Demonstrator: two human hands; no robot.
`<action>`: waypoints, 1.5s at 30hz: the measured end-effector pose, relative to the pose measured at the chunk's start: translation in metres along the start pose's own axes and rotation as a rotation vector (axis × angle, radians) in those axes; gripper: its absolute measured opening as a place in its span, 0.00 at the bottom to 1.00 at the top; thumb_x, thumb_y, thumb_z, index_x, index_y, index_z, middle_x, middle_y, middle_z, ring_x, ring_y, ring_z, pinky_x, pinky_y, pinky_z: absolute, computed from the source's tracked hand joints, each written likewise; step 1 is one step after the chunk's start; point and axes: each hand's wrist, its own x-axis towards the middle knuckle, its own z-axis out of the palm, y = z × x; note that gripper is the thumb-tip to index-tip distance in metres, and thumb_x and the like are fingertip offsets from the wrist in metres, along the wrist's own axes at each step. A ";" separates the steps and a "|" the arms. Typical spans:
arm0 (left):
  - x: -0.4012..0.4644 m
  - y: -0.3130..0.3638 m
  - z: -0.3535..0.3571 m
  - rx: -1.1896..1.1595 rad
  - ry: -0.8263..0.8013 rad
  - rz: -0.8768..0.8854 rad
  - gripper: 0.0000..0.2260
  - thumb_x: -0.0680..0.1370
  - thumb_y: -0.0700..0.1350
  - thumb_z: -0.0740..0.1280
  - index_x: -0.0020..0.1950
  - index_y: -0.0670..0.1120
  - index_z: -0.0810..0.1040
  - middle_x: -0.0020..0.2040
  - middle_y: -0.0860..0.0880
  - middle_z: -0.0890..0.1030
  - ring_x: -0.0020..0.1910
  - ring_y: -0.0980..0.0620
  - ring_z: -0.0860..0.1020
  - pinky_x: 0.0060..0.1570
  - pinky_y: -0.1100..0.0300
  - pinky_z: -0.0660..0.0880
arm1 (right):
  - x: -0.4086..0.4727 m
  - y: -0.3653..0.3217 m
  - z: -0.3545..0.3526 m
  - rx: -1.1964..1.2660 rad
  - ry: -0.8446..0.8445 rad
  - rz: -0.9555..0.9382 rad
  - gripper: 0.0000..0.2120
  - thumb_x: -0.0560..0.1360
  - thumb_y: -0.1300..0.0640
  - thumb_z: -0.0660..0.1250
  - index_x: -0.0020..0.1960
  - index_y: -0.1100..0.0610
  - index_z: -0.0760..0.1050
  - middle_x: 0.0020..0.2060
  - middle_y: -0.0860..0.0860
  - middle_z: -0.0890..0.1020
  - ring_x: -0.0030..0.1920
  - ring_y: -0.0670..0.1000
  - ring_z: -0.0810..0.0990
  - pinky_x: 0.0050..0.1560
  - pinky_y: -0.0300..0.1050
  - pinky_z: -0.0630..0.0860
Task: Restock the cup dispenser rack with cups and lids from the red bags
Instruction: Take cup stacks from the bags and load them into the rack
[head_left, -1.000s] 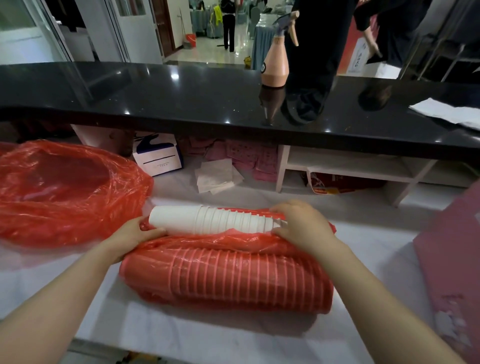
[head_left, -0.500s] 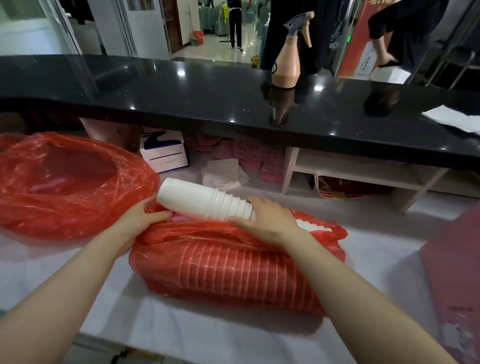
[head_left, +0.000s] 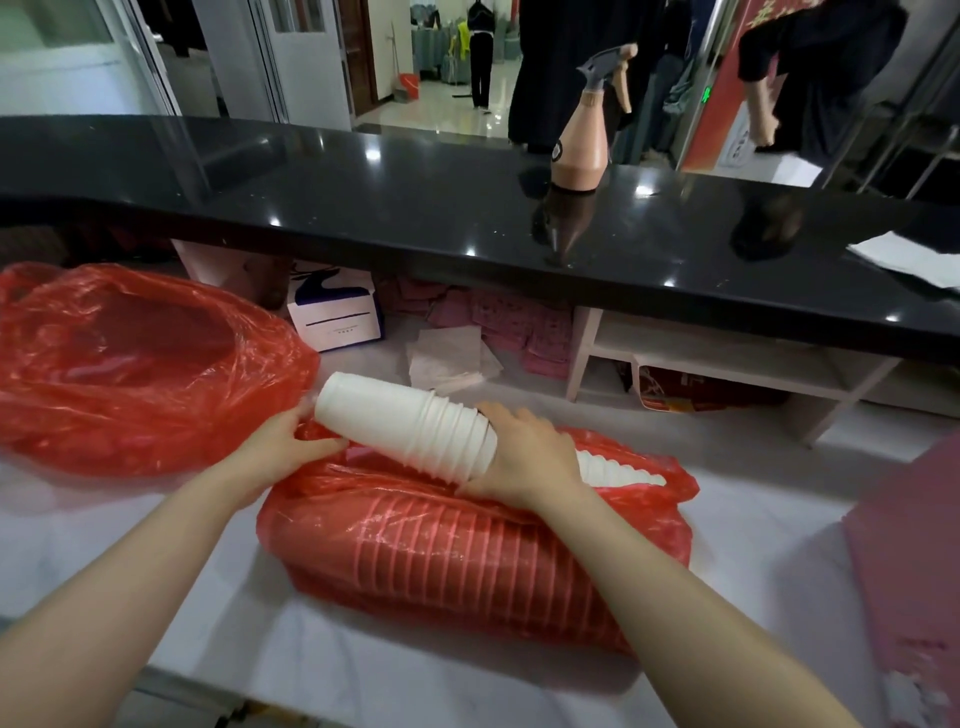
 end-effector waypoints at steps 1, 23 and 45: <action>0.000 -0.001 -0.001 0.033 0.009 -0.007 0.26 0.70 0.47 0.76 0.66 0.54 0.73 0.55 0.52 0.80 0.54 0.52 0.78 0.56 0.57 0.73 | 0.000 0.000 -0.001 0.017 0.021 0.001 0.46 0.56 0.31 0.73 0.69 0.40 0.59 0.60 0.49 0.74 0.61 0.56 0.73 0.56 0.56 0.70; -0.049 0.087 0.041 -0.705 0.183 0.381 0.21 0.70 0.44 0.73 0.60 0.53 0.72 0.52 0.55 0.82 0.50 0.53 0.81 0.42 0.57 0.79 | -0.015 -0.029 -0.035 0.526 0.231 -0.294 0.38 0.65 0.40 0.75 0.71 0.49 0.67 0.65 0.45 0.74 0.65 0.46 0.69 0.63 0.43 0.67; -0.080 0.075 -0.036 -0.937 0.470 0.289 0.17 0.77 0.49 0.65 0.66 0.50 0.70 0.51 0.53 0.84 0.51 0.52 0.82 0.43 0.52 0.81 | -0.013 0.020 -0.067 0.971 0.163 0.218 0.17 0.70 0.69 0.55 0.47 0.52 0.76 0.33 0.49 0.84 0.33 0.48 0.83 0.36 0.48 0.80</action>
